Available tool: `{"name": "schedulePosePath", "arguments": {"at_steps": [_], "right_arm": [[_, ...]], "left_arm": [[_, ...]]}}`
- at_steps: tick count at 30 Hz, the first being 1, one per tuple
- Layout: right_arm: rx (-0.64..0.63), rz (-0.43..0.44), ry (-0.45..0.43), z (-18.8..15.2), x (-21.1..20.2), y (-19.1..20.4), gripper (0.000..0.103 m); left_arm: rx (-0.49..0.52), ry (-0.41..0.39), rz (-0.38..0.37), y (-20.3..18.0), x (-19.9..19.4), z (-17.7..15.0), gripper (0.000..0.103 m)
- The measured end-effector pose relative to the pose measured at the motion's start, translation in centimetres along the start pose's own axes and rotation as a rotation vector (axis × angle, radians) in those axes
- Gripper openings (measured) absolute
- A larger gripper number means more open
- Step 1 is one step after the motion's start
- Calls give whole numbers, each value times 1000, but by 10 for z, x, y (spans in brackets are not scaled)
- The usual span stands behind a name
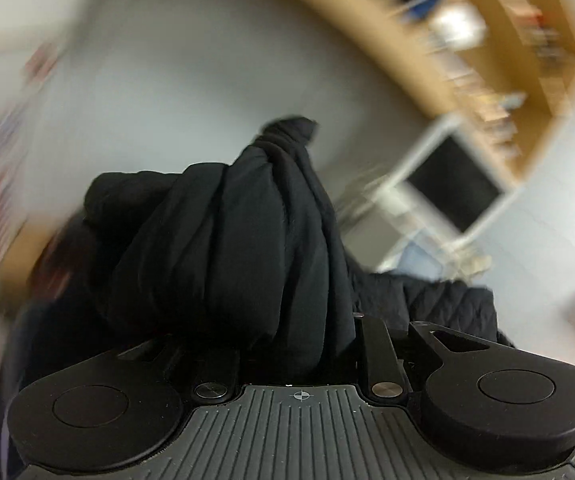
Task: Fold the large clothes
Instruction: 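Lift the jacket bundle with both grippers and carry it toward the white machine, then lower the jacket onto the sheet and open both grippers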
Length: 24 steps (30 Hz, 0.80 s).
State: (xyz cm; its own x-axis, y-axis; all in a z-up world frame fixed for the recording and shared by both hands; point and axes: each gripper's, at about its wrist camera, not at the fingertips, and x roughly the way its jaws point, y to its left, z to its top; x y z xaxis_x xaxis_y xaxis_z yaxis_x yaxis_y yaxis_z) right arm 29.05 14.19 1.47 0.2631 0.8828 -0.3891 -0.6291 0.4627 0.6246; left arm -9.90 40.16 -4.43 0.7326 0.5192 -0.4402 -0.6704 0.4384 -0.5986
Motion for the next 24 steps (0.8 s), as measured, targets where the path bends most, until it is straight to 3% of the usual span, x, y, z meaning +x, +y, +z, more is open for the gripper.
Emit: {"name": "schedulePosePath", "arguments": {"at_steps": [2,4,6,8,10,14,24], "right_arm": [[41,-72,123,-13,47,-4,26],[82,-177,214,-35,79,-13,27],[133,-256,227,-54,87,-33,30],[288,-263,220,-66,80,-62,33],[388,-255,219,-72,74,-79,37],[385,-275,228,-64,73,-68,49],[323,-319,238,-48,59,-70,75]], "left_arm": [[-93,118,78,34,18,-30,56],[-182,143,67,60,22,-56,64],[-230,149,44,70,20,-68,71],[-237,155,28,75,17,-72,82],[-249,165,37,83,18,-66,103],[-302,193,18,105,-1,-49,103],[-253,269,39,138,-19,-36,103]]}}
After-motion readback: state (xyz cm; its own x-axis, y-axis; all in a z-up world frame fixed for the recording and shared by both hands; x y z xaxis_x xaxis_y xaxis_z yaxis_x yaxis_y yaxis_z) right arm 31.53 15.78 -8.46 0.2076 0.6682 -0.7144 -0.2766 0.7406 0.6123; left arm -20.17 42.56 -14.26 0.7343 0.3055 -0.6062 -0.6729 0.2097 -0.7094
